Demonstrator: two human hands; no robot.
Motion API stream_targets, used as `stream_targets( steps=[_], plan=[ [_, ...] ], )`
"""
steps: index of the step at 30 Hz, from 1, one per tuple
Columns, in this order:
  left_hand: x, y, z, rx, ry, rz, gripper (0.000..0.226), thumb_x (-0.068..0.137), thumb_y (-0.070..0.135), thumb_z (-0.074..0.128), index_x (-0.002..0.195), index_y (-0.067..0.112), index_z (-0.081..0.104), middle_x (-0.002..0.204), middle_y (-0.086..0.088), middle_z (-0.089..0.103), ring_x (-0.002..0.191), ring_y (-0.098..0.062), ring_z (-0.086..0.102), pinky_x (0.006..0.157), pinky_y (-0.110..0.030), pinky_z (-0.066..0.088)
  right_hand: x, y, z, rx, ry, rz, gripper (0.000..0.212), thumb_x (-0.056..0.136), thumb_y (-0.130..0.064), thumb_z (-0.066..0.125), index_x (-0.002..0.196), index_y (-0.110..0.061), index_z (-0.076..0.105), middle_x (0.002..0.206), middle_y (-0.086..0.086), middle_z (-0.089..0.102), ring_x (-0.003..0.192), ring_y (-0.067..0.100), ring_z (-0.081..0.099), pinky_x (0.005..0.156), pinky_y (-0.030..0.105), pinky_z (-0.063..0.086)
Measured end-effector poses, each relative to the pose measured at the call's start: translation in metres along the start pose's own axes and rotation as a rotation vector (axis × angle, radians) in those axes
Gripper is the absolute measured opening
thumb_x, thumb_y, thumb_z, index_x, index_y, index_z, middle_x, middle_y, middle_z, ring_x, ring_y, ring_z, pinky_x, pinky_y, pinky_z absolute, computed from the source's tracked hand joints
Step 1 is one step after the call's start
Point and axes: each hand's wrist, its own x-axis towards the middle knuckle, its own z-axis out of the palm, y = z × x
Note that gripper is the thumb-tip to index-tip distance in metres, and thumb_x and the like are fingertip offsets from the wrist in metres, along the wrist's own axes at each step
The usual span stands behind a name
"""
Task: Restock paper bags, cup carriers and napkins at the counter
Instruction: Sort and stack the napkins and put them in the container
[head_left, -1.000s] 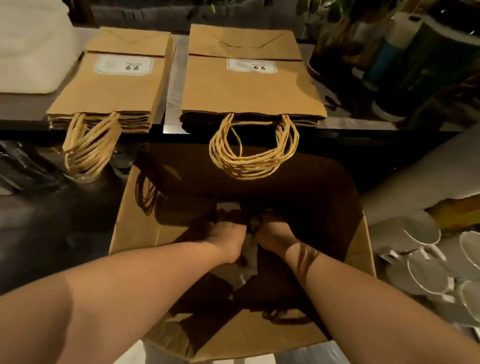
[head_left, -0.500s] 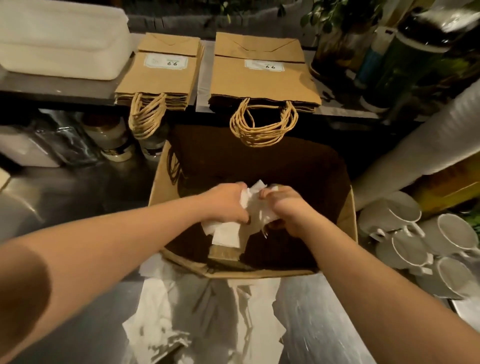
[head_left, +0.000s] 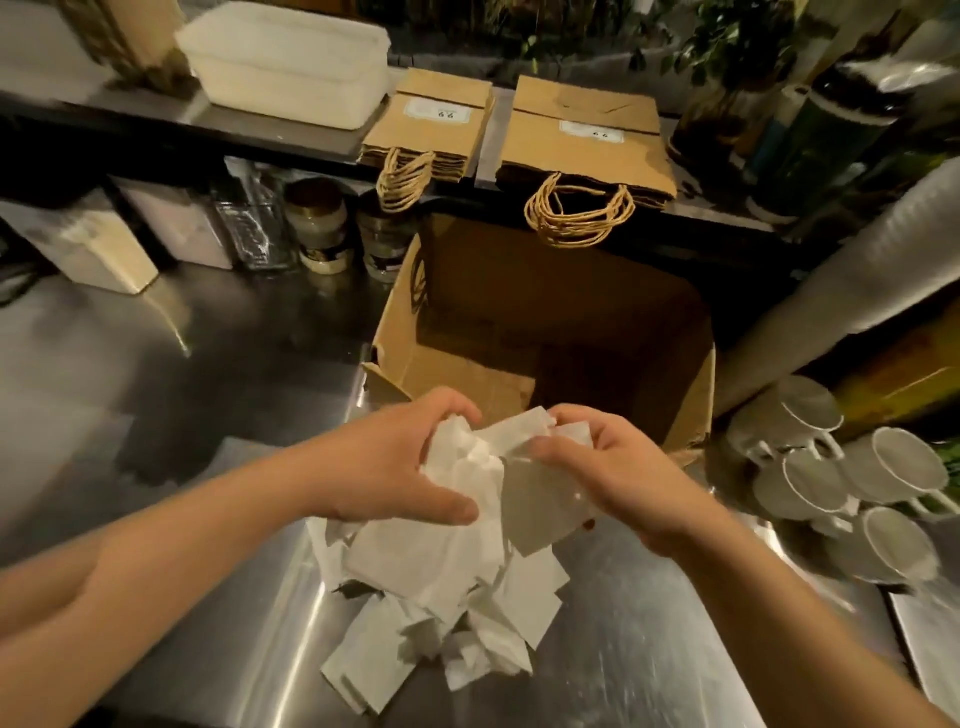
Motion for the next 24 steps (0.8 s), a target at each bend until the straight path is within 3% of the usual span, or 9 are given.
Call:
stream_targets(
  steps=[4, 6, 8, 10, 12, 14, 18, 24],
  plan=[
    [0.009, -0.039, 0.038, 0.008, 0.053, -0.022, 0.063, 0.075, 0.056, 0.084, 0.121, 0.052, 0.041, 0.117, 0.026, 0.056, 0.106, -0.006, 0.061, 0.089, -0.03, 0.059, -0.011, 0.026, 0.022, -0.046, 0.044, 0.069, 0.011, 0.099, -0.035, 0.061, 0.102, -0.029, 0.069, 0.097, -0.014, 0.07, 0.086, 0.008, 0.07, 0.064, 0.023, 0.06],
    [0.023, -0.062, 0.058, 0.065, 0.168, -0.057, 0.073, 0.077, 0.065, 0.077, 0.135, 0.048, 0.037, 0.136, 0.023, 0.049, 0.125, -0.01, 0.052, 0.101, -0.036, 0.053, -0.006, 0.047, 0.036, -0.099, 0.101, 0.103, 0.013, 0.098, -0.037, 0.061, 0.107, -0.031, 0.068, 0.105, -0.012, 0.068, 0.09, 0.009, 0.068, 0.067, 0.025, 0.062],
    [0.034, -0.086, 0.077, 0.287, 0.311, -0.159, 0.088, 0.085, 0.075, 0.057, 0.154, 0.034, 0.022, 0.156, 0.01, 0.029, 0.145, -0.021, 0.03, 0.115, -0.045, 0.038, 0.004, 0.074, 0.049, -0.207, 0.141, 0.139, 0.021, 0.095, -0.041, 0.063, 0.114, -0.033, 0.066, 0.112, -0.01, 0.066, 0.094, 0.007, 0.065, 0.075, 0.029, 0.061],
    [0.039, -0.106, 0.097, 0.439, 0.386, -0.172, 0.086, 0.089, 0.077, 0.034, 0.158, 0.03, 0.012, 0.162, 0.002, 0.015, 0.152, -0.029, 0.014, 0.121, -0.05, 0.024, 0.013, 0.101, 0.061, -0.341, 0.127, 0.191, 0.036, 0.09, -0.048, 0.063, 0.123, -0.035, 0.063, 0.124, -0.005, 0.061, 0.107, 0.011, 0.06, 0.089, 0.034, 0.057],
    [0.039, -0.124, 0.114, 0.469, 0.305, -0.111, 0.079, 0.094, 0.074, 0.027, 0.16, 0.04, -0.002, 0.169, 0.001, -0.004, 0.157, -0.03, -0.011, 0.125, -0.057, 0.005, 0.017, 0.119, 0.074, -0.437, 0.09, 0.271, 0.049, 0.088, -0.052, 0.06, 0.133, -0.034, 0.057, 0.137, 0.001, 0.051, 0.126, 0.021, 0.049, 0.105, 0.037, 0.048],
    [0.039, -0.141, 0.127, 0.531, 0.173, -0.098, 0.077, 0.097, 0.071, 0.025, 0.161, 0.041, -0.006, 0.17, 0.005, -0.018, 0.153, -0.024, -0.027, 0.123, -0.06, -0.006, 0.019, 0.129, 0.086, -0.489, 0.07, 0.344, 0.053, 0.089, -0.054, 0.055, 0.137, -0.029, 0.055, 0.141, 0.007, 0.048, 0.135, 0.03, 0.04, 0.11, 0.041, 0.042],
    [0.043, -0.158, 0.135, 0.506, 0.085, -0.154, 0.087, 0.094, 0.074, 0.034, 0.162, 0.034, -0.001, 0.171, 0.003, -0.016, 0.156, -0.031, -0.018, 0.123, -0.065, 0.0, 0.019, 0.136, 0.105, -0.604, 0.14, 0.421, 0.055, 0.084, -0.056, 0.05, 0.129, -0.026, 0.058, 0.142, 0.012, 0.048, 0.129, 0.036, 0.041, 0.107, 0.046, 0.042],
    [0.049, -0.162, 0.124, 0.464, 0.221, -0.087, 0.104, 0.077, 0.089, 0.043, 0.16, 0.041, 0.004, 0.169, 0.007, 0.005, 0.155, -0.027, 0.0, 0.123, -0.062, 0.007, 0.008, 0.129, 0.116, -0.58, 0.363, 0.374, 0.066, 0.081, -0.064, 0.066, 0.132, -0.027, 0.048, 0.131, 0.004, 0.037, 0.128, 0.027, 0.035, 0.109, 0.044, 0.039]
  ],
)
